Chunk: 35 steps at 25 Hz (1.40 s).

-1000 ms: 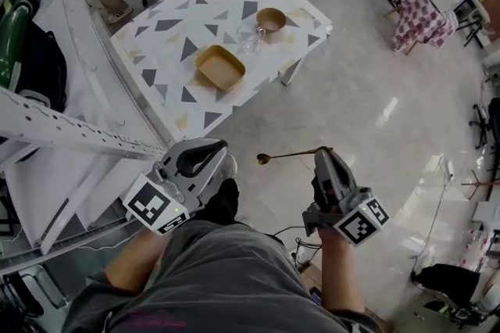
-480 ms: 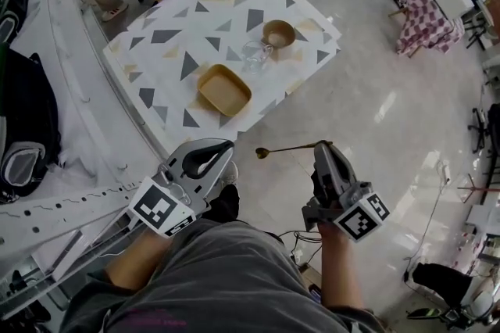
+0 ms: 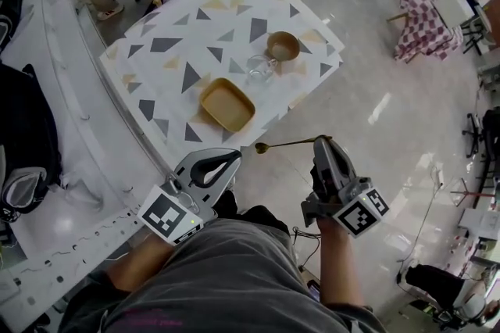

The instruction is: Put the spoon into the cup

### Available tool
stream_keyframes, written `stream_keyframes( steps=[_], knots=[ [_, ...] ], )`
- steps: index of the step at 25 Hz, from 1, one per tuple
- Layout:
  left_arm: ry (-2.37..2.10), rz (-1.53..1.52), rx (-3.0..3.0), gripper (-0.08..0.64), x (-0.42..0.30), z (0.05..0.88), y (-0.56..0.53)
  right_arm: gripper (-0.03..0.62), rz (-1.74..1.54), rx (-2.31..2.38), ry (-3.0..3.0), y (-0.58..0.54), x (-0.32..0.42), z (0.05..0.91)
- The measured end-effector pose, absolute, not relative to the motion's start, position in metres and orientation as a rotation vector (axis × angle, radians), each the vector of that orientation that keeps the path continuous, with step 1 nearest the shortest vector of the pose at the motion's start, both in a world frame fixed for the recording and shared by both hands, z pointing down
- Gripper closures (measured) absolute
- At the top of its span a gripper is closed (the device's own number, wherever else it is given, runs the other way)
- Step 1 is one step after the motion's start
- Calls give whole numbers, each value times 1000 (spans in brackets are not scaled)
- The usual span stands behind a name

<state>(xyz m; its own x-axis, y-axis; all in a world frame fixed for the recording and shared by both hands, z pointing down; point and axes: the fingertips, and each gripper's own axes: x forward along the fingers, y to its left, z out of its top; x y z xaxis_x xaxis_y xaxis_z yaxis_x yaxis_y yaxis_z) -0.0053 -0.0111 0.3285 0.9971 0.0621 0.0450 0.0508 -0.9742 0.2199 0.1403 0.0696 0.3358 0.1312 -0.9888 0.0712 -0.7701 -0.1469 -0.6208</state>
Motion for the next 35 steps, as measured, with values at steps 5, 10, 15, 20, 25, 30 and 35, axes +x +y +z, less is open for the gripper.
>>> stream_keyframes(
  steps=[5,10,15,20,25,30,35],
  knots=[
    [54,70,2919,545,-7,329,-22,569,-674,-1970,1709,53,145,337],
    [-1,82,2917,545,-7,332,-36,569,-684,-1954,1732,35,155,339],
    [-85,101,2913,545,1,334,-50,569,-710,-1907,1780,11,172,342],
    [-205,118,2912,545,12,337,-69,569,-751,-1843,1854,-15,189,349],
    [-349,133,2905,545,27,337,-91,569,-800,-1776,1919,-41,213,355],
    [-476,144,2898,545,42,335,-107,569,-844,-1711,1973,-64,235,363],
    [-575,165,2871,545,58,337,-122,569,-886,-1665,2020,-88,258,368]
  ],
)
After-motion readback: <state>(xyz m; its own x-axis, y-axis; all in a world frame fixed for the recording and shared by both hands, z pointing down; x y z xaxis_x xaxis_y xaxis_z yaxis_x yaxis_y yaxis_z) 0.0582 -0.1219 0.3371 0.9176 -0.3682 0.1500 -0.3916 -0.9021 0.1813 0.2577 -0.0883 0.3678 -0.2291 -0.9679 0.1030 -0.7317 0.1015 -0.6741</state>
